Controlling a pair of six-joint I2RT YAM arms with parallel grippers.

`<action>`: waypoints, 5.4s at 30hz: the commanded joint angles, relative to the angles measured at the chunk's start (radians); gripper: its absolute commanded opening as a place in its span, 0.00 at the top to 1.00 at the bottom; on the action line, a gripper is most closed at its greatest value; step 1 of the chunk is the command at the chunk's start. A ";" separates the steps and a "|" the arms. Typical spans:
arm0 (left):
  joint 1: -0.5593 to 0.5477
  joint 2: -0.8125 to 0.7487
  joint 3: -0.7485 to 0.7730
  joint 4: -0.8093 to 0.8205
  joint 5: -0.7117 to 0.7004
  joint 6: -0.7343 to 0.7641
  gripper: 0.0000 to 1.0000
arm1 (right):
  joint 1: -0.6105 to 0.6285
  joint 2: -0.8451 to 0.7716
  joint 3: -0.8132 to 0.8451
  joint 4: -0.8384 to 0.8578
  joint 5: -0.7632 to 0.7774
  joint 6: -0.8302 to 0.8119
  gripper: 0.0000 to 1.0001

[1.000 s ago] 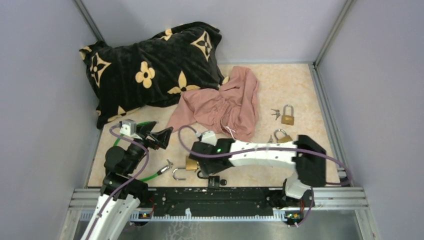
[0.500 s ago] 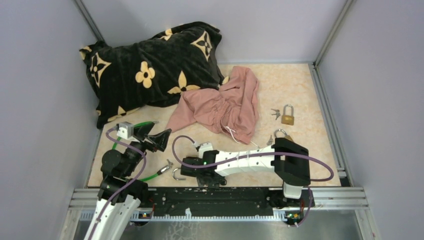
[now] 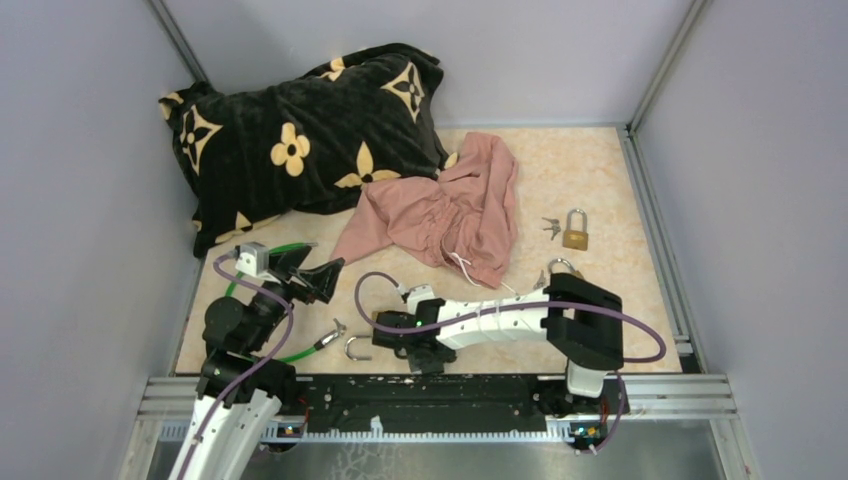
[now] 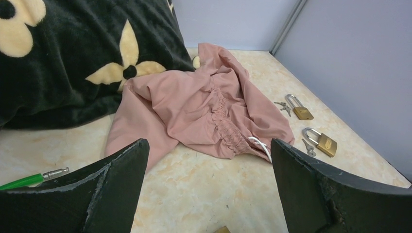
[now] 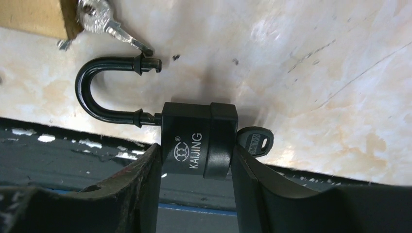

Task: Lock with the key
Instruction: Pick up the lock from the center of the board, then lock the lock.

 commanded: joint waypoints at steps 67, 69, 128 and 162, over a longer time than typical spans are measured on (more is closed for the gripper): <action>-0.304 0.573 0.139 -0.254 0.663 1.322 0.15 | -0.233 -0.550 -0.352 0.530 0.041 -0.393 1.00; -0.403 0.623 0.138 -0.164 0.608 1.327 0.11 | -0.233 -0.590 -0.363 0.566 0.043 -0.395 1.00; -0.311 0.554 0.106 0.589 0.783 -0.019 1.00 | -0.480 -1.030 -0.693 1.322 -0.789 -0.839 0.05; -0.283 0.542 0.001 0.540 0.805 -0.066 0.74 | -0.480 -0.934 -0.616 1.371 -0.806 -0.732 1.00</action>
